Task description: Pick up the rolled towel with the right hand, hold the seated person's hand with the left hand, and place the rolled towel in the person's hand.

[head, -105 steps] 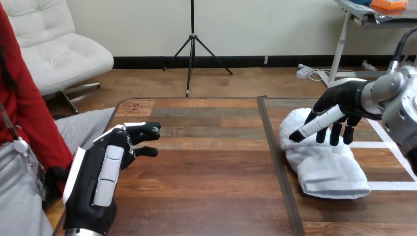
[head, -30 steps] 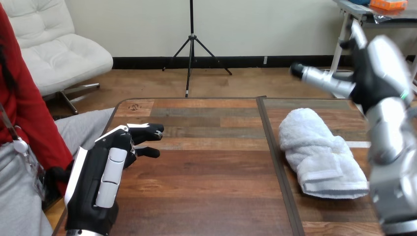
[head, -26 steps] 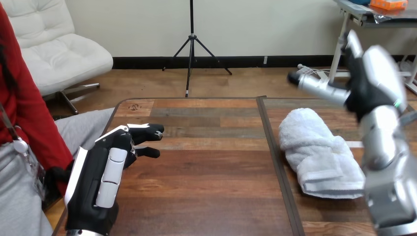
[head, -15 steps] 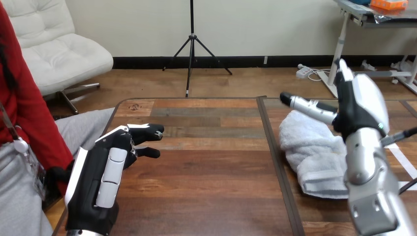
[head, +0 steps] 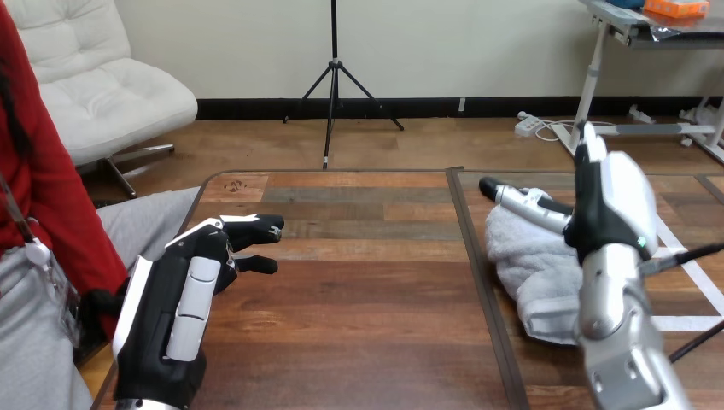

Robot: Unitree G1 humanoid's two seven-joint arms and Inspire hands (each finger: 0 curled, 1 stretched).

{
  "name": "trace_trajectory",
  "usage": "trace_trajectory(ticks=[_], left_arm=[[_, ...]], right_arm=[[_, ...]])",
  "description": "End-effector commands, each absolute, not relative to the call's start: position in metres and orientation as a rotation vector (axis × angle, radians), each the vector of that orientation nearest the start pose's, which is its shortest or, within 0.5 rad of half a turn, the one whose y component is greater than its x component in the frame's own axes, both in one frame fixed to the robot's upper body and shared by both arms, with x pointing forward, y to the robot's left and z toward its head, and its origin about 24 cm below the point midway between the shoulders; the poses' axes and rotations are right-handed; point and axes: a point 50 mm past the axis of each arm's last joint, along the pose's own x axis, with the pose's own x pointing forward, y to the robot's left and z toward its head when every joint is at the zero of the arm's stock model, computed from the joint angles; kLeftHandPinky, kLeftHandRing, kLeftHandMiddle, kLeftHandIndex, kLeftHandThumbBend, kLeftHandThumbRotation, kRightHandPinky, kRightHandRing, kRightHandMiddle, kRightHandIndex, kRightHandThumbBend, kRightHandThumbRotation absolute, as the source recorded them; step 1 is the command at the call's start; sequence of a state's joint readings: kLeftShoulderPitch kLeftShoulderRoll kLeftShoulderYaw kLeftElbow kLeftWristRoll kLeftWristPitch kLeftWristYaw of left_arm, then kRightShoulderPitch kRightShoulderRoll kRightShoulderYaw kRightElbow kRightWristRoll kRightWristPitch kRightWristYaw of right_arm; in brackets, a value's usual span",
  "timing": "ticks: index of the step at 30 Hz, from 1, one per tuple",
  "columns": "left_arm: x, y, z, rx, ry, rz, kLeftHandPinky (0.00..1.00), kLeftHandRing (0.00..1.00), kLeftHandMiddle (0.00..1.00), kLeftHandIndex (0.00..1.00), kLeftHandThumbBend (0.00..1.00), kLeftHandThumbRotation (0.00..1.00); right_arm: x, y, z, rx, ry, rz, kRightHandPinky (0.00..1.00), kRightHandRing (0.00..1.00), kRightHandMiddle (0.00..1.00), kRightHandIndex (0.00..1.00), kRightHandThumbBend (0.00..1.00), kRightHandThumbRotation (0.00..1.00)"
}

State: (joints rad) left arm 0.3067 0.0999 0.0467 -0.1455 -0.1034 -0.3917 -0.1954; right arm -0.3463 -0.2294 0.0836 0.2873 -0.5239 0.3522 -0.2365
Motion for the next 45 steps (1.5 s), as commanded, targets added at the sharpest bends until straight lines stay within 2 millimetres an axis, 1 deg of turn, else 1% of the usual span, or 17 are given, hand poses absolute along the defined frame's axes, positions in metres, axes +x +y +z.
trace_trajectory(ticks=[1,16,25,39,45], left_arm=[[0.194,0.179,0.062,0.048,-0.303,-0.097,0.59,0.72,0.7,0.54,0.69,1.0],[0.195,0.181,0.063,0.057,-0.31,-0.096,0.59,0.72,0.68,0.53,0.68,1.0],[0.195,0.182,0.063,0.046,-0.313,-0.095,0.59,0.72,0.68,0.53,0.68,1.0],[0.195,0.183,0.065,0.057,-0.314,-0.101,0.58,0.71,0.67,0.53,0.69,1.0],[0.195,0.183,0.065,0.055,-0.312,-0.098,0.58,0.71,0.67,0.52,0.69,1.0]], right_arm=[[0.325,-0.186,0.058,-0.79,0.144,-0.284,1.0,1.0,1.0,1.0,1.0,0.61],[0.33,-0.182,0.038,-0.788,0.234,-0.31,1.0,1.0,1.0,1.0,1.0,0.57],[0.332,-0.181,0.028,-0.779,0.292,-0.327,1.0,1.0,1.0,1.0,1.0,0.57],[0.334,-0.182,0.015,-0.837,0.367,-0.341,1.0,1.0,1.0,1.0,1.0,0.6],[0.334,-0.184,0.011,-0.839,0.389,-0.339,1.0,1.0,1.0,1.0,1.0,0.59]])
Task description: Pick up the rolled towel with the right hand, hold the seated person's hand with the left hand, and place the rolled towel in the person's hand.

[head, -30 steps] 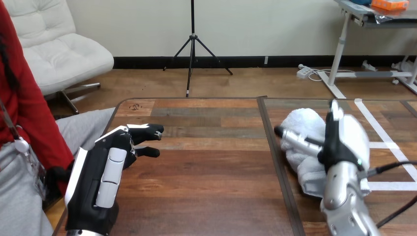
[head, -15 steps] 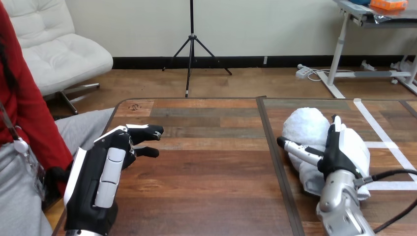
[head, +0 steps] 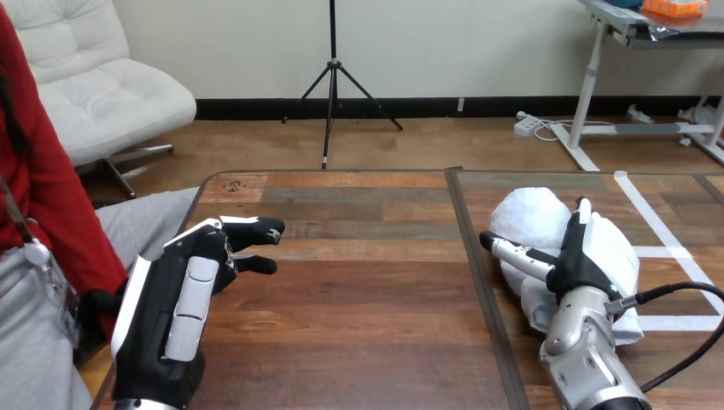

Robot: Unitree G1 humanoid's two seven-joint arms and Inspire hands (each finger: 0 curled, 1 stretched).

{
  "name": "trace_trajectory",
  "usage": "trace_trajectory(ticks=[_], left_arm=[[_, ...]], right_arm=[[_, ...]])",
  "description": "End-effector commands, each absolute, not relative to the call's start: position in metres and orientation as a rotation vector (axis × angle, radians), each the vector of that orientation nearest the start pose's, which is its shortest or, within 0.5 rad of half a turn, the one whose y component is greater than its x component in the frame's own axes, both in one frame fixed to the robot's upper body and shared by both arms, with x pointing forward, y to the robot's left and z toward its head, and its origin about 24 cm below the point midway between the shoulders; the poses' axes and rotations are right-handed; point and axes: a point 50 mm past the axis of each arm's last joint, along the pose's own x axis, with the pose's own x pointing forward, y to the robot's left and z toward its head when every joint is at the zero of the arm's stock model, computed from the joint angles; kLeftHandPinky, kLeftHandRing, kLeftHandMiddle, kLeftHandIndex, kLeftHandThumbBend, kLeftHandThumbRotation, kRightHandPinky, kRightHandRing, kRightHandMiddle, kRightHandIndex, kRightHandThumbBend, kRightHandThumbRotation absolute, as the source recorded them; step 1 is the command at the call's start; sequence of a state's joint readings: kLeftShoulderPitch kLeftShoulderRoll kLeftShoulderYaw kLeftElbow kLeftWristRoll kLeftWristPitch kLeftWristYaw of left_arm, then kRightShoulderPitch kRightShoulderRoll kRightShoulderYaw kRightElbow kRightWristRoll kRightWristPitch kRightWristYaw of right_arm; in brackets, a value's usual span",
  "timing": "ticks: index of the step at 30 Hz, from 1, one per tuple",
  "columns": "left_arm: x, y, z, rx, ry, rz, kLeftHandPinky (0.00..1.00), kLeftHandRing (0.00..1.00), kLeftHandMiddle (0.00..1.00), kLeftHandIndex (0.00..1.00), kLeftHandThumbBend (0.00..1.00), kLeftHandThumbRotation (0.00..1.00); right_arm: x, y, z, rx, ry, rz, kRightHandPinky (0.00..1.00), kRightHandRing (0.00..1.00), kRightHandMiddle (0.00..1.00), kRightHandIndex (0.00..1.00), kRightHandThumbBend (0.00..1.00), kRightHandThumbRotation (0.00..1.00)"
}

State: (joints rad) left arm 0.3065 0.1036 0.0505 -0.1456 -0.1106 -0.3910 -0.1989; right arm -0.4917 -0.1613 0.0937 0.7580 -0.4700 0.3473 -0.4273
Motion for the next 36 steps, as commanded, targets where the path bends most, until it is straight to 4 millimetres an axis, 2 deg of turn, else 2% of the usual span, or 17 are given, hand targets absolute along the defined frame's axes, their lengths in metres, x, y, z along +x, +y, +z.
trace_trajectory(ticks=[1,20,29,32,35,36], left_arm=[[0.195,0.183,0.065,0.054,-0.312,-0.098,0.58,0.71,0.67,0.52,0.69,1.0],[0.194,0.186,0.067,0.058,-0.319,-0.091,0.56,0.69,0.66,0.52,0.67,1.0],[0.193,0.186,0.068,0.072,-0.327,-0.087,0.55,0.69,0.66,0.52,0.68,1.0],[0.193,0.187,0.069,0.079,-0.335,-0.09,0.55,0.69,0.66,0.52,0.69,1.0],[0.194,0.187,0.07,0.082,-0.345,-0.091,0.55,0.69,0.66,0.52,0.68,1.0],[0.194,0.188,0.07,0.084,-0.347,-0.091,0.55,0.69,0.66,0.52,0.68,1.0]], right_arm=[[0.334,-0.184,0.01,-0.838,0.391,-0.339,1.0,1.0,1.0,1.0,1.0,0.59],[0.34,-0.19,0.002,-0.957,0.479,-0.313,1.0,1.0,1.0,1.0,1.0,0.56],[0.344,-0.192,0.003,-1.034,0.517,-0.267,1.0,0.99,1.0,0.99,1.0,0.48],[0.345,-0.193,0.003,-1.062,0.519,-0.254,0.93,0.93,0.95,0.95,1.0,0.44],[0.346,-0.193,0.004,-1.072,0.521,-0.246,0.8,0.81,0.86,0.88,1.0,0.39],[0.347,-0.193,0.004,-1.081,0.528,-0.24,0.72,0.75,0.82,0.85,1.0,0.37]])
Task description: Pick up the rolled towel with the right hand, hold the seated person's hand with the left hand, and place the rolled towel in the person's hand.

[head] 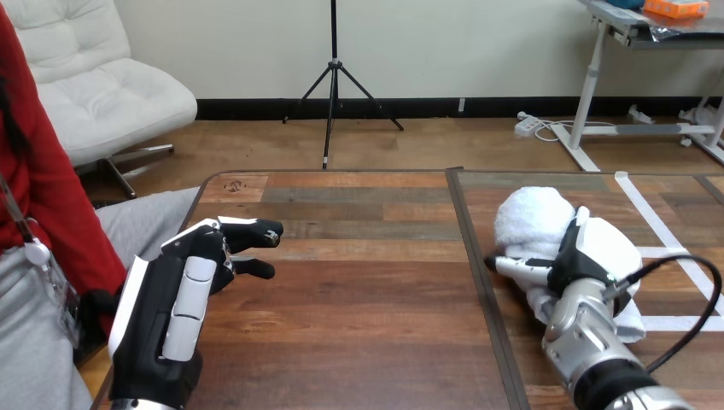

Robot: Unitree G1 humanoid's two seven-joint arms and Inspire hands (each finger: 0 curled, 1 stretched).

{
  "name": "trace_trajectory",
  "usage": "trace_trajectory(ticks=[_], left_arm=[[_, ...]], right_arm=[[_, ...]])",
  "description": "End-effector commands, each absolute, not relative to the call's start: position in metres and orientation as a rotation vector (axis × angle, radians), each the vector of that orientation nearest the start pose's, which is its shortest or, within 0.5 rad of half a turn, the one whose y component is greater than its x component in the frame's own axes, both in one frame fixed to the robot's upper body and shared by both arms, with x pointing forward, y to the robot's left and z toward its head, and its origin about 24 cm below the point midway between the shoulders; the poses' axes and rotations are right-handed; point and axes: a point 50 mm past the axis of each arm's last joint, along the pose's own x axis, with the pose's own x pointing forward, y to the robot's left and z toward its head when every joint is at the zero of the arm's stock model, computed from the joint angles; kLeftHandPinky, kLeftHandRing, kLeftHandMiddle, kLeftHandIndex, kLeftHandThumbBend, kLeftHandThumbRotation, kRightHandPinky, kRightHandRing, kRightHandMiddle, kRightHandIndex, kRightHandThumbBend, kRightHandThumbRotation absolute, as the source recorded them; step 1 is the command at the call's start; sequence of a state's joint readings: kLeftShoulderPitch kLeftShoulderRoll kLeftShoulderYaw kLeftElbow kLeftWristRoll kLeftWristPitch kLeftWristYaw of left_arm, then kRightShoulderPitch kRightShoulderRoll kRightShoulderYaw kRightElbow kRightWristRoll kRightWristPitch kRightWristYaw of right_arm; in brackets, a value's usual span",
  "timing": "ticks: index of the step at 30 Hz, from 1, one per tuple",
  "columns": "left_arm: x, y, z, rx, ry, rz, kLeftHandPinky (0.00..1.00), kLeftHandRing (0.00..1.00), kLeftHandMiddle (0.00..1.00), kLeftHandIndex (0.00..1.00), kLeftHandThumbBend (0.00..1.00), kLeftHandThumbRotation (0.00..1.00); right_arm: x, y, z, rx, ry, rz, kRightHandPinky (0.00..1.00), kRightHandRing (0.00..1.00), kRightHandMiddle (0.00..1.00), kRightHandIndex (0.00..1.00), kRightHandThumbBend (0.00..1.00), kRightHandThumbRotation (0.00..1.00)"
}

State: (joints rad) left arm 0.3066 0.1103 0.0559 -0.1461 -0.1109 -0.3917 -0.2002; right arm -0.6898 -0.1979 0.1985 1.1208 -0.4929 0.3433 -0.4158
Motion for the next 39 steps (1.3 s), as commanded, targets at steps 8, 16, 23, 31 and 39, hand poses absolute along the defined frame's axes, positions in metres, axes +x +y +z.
trace_trajectory(ticks=[8,16,23,31,39], left_arm=[[0.1928,0.1894,0.073,0.103,-0.363,-0.075,0.54,0.68,0.66,0.53,0.65,1.0],[0.1917,0.1909,0.0749,0.125,-0.371,-0.065,0.54,0.68,0.66,0.53,0.65,1.0],[0.1906,0.1917,0.0765,0.128,-0.378,-0.057,0.54,0.68,0.67,0.53,0.65,1.0],[0.1898,0.1923,0.0771,0.126,-0.386,-0.048,0.53,0.67,0.66,0.53,0.66,1.0],[0.1883,0.193,0.0778,0.127,-0.386,-0.04,0.53,0.67,0.66,0.52,0.64,1.0]], right_arm=[[0.3494,-0.1946,0.004,-1.091,0.572,-0.167,0.44,0.54,0.64,0.71,1.0,0.23],[0.3502,-0.1969,0.003,-1.076,0.574,-0.12,0.36,0.46,0.54,0.61,0.99,0.06],[0.349,-0.1979,0.0008,-1.091,0.551,-0.099,0.31,0.38,0.46,0.51,0.94,0.01],[0.3482,-0.1996,-0.0006,-1.095,0.538,-0.079,0.22,0.29,0.37,0.51,0.79,0.0],[0.3476,-0.2013,-0.0015,-1.134,0.529,-0.048,0.2,0.27,0.35,0.53,0.7,0.0]])
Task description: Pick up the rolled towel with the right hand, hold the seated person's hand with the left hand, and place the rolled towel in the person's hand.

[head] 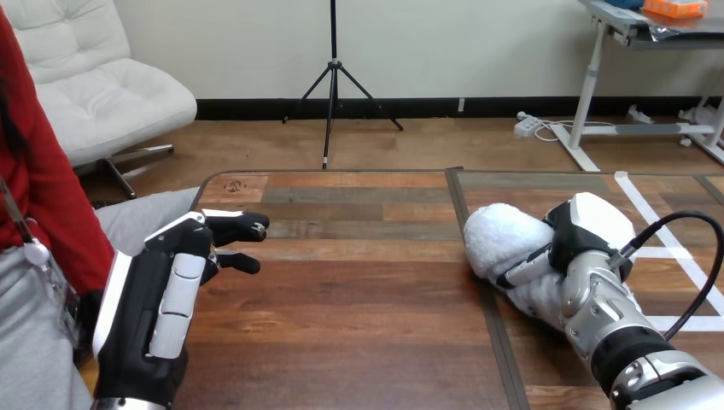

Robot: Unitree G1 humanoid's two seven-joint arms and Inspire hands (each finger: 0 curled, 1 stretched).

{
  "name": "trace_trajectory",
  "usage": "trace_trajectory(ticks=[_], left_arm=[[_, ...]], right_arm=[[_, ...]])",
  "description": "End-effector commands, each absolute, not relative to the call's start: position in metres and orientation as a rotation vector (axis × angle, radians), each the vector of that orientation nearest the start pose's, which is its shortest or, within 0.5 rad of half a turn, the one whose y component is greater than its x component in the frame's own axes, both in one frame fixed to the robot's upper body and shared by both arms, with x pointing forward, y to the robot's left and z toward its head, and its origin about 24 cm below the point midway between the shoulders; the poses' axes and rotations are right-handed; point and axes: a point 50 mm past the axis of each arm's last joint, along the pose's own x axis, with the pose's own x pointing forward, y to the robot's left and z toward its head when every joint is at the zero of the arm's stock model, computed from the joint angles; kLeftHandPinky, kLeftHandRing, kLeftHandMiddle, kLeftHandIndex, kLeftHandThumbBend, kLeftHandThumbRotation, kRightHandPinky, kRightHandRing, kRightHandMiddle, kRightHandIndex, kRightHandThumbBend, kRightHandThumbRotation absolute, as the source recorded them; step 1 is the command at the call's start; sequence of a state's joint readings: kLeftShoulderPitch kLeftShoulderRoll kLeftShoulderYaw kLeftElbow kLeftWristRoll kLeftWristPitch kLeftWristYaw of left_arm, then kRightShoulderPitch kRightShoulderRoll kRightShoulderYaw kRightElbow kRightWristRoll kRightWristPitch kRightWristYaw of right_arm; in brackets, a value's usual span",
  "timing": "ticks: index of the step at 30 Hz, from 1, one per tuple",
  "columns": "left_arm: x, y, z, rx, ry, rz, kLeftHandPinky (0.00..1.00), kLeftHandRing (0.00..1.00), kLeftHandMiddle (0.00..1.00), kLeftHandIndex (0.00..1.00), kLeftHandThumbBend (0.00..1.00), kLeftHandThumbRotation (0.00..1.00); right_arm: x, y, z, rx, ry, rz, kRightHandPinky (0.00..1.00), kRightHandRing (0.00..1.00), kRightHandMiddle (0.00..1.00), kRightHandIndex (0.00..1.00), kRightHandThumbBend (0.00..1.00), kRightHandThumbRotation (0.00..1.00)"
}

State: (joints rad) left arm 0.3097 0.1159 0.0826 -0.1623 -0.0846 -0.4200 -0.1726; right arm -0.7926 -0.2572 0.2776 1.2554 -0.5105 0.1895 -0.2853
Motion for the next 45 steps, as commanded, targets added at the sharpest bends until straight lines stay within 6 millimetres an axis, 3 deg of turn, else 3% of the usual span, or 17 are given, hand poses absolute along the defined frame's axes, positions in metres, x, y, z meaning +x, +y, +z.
trace_trajectory(ticks=[1,10,22,26,29,37,45], left_arm=[[0.188,0.193,0.078,0.125,-0.386,-0.036,0.53,0.67,0.66,0.52,0.64,1.0],[0.187,0.193,0.078,0.127,-0.387,-0.017,0.53,0.67,0.66,0.51,0.62,1.0],[0.185,0.193,0.077,0.127,-0.384,-0.018,0.54,0.68,0.66,0.5,0.62,1.0],[0.184,0.194,0.077,0.138,-0.38,-0.016,0.55,0.69,0.66,0.5,0.62,1.0],[0.184,0.195,0.077,0.148,-0.382,-0.02,0.55,0.69,0.66,0.51,0.62,1.0],[0.184,0.2,0.078,0.177,-0.383,-0.013,0.57,0.71,0.67,0.51,0.63,1.0],[0.184,0.208,0.079,0.342,-0.384,0.039,0.58,0.7,0.67,0.56,0.65,1.0]], right_arm=[[0.347,-0.202,-0.002,-1.147,0.518,-0.037,0.2,0.28,0.36,0.53,0.7,0.0],[0.347,-0.204,-0.002,-1.142,0.471,-0.022,0.22,0.31,0.38,0.51,0.7,0.0],[0.347,-0.205,0.002,-1.05,0.386,-0.058,0.28,0.35,0.41,0.46,0.78,0.0],[0.349,-0.205,0.006,-0.9,0.337,-0.096,0.26,0.33,0.39,0.45,0.79,0.0],[0.348,-0.204,0.009,-0.8,0.281,-0.132,0.32,0.39,0.44,0.45,0.81,0.0],[0.347,-0.204,0.016,-0.534,0.19,-0.165,0.33,0.39,0.43,0.45,0.81,0.0],[0.341,-0.205,0.025,-0.336,0.051,-0.178,0.35,0.4,0.44,0.45,0.82,0.0]])
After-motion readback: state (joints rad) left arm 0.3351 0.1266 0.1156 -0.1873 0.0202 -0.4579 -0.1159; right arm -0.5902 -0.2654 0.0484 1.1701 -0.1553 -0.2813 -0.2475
